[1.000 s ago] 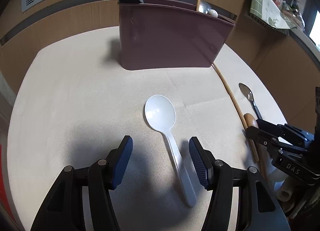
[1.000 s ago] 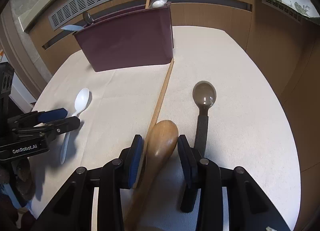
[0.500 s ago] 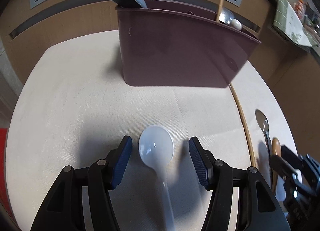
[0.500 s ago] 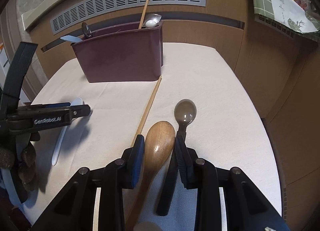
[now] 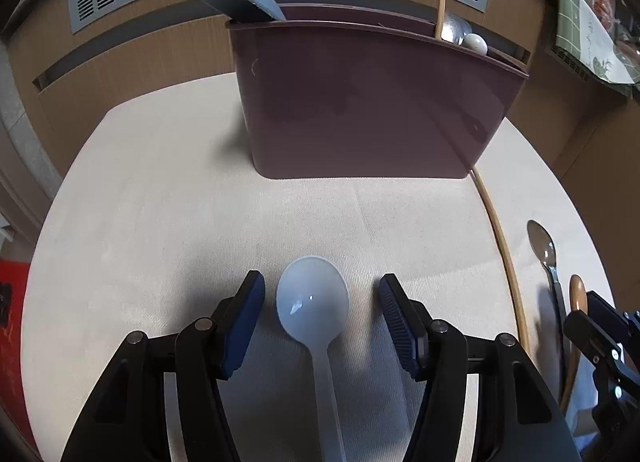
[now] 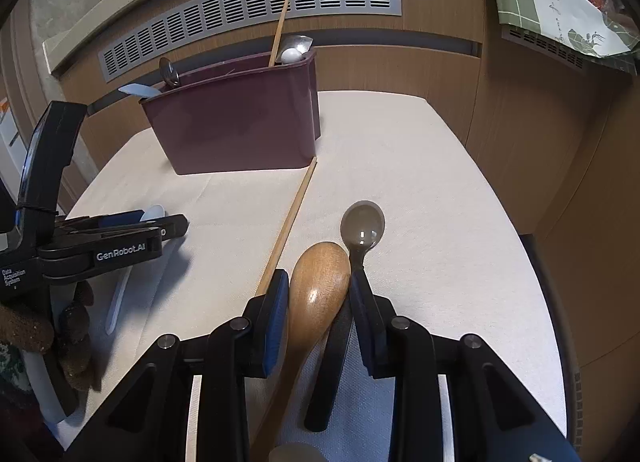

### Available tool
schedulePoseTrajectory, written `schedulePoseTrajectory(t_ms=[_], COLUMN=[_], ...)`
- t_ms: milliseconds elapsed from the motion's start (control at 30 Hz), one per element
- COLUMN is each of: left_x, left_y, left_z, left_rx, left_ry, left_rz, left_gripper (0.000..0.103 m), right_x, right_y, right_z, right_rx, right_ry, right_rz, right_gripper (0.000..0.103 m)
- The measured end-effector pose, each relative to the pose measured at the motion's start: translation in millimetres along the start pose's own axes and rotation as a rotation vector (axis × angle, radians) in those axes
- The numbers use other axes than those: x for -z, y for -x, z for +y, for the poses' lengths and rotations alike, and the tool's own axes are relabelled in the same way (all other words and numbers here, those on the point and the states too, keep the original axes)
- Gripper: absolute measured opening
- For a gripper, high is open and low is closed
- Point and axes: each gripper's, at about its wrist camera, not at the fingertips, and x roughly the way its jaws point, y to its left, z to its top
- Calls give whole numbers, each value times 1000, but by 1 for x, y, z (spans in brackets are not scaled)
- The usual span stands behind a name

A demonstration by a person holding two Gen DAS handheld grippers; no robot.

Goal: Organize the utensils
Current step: 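Grasp the white plastic spoon by its handle with the left tool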

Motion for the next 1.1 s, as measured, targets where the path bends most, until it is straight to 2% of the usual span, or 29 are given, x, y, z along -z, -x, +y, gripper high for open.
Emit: schedulePoseTrajectory(t_ms=[133, 267, 567, 700, 1100], left_x=[6, 8, 10, 9, -9], left_y=[8, 17, 69, 77, 99], left_z=[5, 13, 14, 22, 40], left_rx=[2, 52, 152, 186, 224], left_ry=[1, 43, -12, 5, 27], left_rz=[-19, -21, -162, -185, -253], left_gripper=[35, 35, 35, 35, 35], right_x=[1, -1, -8, -13, -34], right_y=[2, 7, 21, 21, 43], right_z=[-2, -3, 3, 7, 19], right_rx=[0, -9, -2, 20, 21], right_ry=[-6, -8, 3, 1, 46], right_rz=[-7, -18, -60, -45, -124], right_gripper=[29, 29, 29, 29, 27])
